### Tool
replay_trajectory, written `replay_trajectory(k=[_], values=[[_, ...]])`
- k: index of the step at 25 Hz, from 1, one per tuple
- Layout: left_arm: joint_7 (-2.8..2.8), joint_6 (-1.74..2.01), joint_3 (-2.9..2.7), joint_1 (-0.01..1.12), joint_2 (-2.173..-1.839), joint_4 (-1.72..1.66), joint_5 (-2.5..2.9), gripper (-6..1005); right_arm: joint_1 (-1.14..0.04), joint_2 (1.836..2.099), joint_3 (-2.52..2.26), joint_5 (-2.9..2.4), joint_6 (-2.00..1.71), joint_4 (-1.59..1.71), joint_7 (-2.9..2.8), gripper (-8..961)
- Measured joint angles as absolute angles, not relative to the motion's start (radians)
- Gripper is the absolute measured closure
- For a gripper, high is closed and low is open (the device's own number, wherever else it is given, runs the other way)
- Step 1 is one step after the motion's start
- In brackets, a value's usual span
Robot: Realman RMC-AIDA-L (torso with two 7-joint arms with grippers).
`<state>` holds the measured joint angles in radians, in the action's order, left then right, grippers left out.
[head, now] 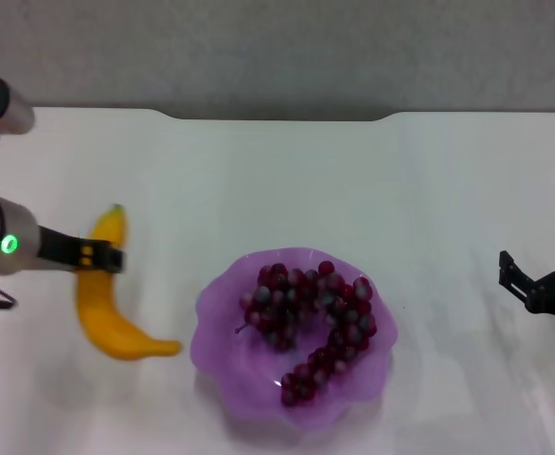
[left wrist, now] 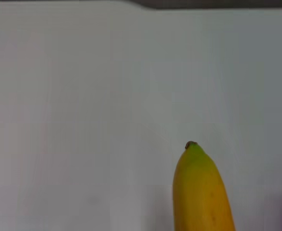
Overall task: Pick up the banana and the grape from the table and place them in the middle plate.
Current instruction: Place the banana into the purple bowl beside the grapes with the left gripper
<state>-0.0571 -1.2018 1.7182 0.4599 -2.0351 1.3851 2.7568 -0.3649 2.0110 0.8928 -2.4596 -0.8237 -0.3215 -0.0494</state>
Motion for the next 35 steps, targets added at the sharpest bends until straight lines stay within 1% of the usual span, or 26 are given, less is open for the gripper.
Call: replay_trajectory(k=[6,14,19,24,35], values=[[0.075,-1.159,1.697,0.415,-2.041,1.371,2.437,443,-0.367,2.011,0.893,-2.459,-0.822,-0.323,-0.048,61],[0.200,-0.788,1.508,0.402,-2.042,1.195,2.219,419,-0.366,2.010,0.893,-2.453,-0.822,-0.323,-0.051,61],[0.263,-0.656,1.411,0.390,-2.043,1.144,2.092,405,-0.370,2.011,0.893,-2.454,-0.820,-0.321,-0.051,61],[0.301,-0.621,1.391,0.372,-2.043,1.130,2.055,390,-0.373,2.010,0.893,-2.457,-0.820,-0.322,-0.048,61],[0.336,-0.610,1.370,0.390,-2.044,1.102,2.043,357,-0.381,2.010,0.893,-2.457,-0.814,-0.313,-0.050,61]])
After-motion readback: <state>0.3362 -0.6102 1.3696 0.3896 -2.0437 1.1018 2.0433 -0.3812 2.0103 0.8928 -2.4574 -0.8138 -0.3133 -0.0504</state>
